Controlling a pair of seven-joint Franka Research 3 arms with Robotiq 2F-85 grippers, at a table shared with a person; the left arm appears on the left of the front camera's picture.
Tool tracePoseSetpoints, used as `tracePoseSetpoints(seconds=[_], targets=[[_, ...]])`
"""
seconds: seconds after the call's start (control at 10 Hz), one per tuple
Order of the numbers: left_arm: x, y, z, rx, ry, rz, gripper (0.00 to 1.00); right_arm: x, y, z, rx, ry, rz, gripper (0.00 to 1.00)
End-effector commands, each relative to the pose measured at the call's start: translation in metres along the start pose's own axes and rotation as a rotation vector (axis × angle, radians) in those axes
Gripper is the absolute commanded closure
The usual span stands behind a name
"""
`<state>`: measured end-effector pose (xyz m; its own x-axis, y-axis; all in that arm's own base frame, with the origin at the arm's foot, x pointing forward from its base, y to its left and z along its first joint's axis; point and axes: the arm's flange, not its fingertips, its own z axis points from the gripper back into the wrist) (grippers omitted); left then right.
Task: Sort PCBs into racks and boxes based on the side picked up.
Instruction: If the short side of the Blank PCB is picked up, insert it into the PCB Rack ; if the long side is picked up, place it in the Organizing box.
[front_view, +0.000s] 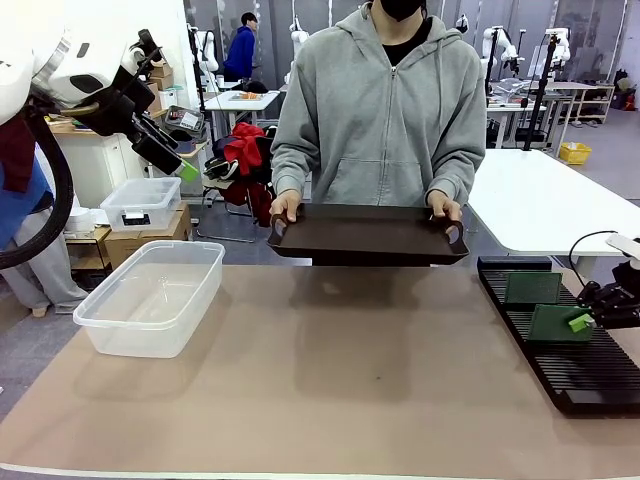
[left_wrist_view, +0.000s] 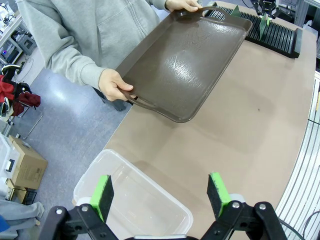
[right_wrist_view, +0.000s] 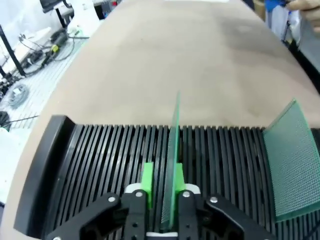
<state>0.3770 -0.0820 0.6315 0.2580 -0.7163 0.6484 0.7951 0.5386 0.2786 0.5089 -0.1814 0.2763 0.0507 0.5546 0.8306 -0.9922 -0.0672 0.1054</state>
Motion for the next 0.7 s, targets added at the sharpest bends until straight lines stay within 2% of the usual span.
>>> tracePoseSetpoints(seconds=[0.0,0.6], targets=[[-0.001,-0.001,0.000,-0.005,0.004,0.000,0.00,0.000,0.000,0.001,0.012,0.038,0.004,0.58],[-0.001,-0.001,0.000,-0.005,0.004,0.000,0.00,0.014,0.009,0.019,-0.040,0.056,0.036,0.00]])
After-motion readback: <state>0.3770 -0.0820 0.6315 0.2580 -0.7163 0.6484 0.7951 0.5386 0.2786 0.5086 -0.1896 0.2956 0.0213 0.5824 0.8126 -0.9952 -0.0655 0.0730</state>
